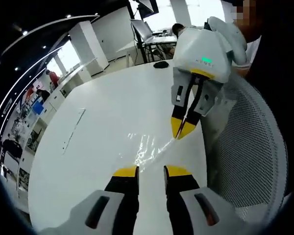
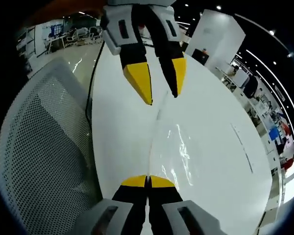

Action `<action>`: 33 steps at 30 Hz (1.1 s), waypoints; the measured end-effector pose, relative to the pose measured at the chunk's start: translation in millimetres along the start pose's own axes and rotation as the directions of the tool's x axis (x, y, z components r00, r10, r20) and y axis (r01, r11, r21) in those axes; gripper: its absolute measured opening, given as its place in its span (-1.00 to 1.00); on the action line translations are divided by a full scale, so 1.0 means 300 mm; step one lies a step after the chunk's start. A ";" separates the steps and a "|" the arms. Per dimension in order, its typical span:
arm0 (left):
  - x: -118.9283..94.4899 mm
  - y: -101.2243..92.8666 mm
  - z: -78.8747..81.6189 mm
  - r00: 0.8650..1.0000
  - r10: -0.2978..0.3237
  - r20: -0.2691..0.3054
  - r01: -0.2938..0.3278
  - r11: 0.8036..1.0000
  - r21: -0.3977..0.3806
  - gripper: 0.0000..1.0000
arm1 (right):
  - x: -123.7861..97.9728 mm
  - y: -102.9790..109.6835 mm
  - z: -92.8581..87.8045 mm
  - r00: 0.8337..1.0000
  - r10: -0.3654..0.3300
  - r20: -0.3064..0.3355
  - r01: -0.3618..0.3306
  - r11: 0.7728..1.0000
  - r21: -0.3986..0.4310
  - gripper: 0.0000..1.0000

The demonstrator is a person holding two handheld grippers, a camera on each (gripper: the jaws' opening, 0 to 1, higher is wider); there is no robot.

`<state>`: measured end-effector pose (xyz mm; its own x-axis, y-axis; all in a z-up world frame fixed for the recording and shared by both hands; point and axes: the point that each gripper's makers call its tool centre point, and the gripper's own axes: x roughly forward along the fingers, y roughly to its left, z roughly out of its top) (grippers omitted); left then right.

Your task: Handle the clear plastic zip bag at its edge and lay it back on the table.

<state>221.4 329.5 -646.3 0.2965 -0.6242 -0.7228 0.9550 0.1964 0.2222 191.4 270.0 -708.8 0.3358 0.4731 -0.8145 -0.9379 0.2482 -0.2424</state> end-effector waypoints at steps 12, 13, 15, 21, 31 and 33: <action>0.034 -0.024 -0.028 0.999 -0.046 -0.005 0.046 0.999 0.026 -0.79 | -0.009 -0.001 -0.008 1.000 -0.002 -0.008 0.002 1.000 -0.031 -1.00; 0.035 -0.026 -0.026 0.999 -0.045 -0.005 0.045 0.999 0.027 -0.79 | -0.010 0.001 -0.009 1.000 -0.001 -0.011 0.000 0.999 -0.035 -1.00; 0.035 -0.032 -0.024 0.999 -0.046 -0.010 0.046 0.998 0.031 -0.79 | -0.009 0.007 -0.011 1.000 0.005 -0.019 -0.005 0.999 -0.039 -1.00; 0.048 -0.049 -0.023 0.998 -0.058 -0.017 0.059 0.997 0.042 -0.87 | -0.006 0.016 -0.008 0.999 0.017 -0.030 -0.019 0.998 -0.068 -1.00; 0.054 -0.056 -0.051 0.998 -0.052 -0.040 0.054 0.997 0.062 -1.00 | -0.020 0.003 0.001 0.999 0.008 -0.031 -0.010 0.998 -0.066 -1.00; 0.054 -0.055 -0.051 0.998 -0.050 -0.035 0.052 0.997 0.060 -1.00 | -0.020 0.000 0.000 1.000 0.005 -0.029 -0.007 0.998 -0.067 -1.00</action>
<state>210.3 327.7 -671.7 0.2480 -0.6067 -0.7552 0.9676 0.1180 0.2230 189.2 267.2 -703.9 0.3279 0.4495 -0.8309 -0.9441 0.1879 -0.2709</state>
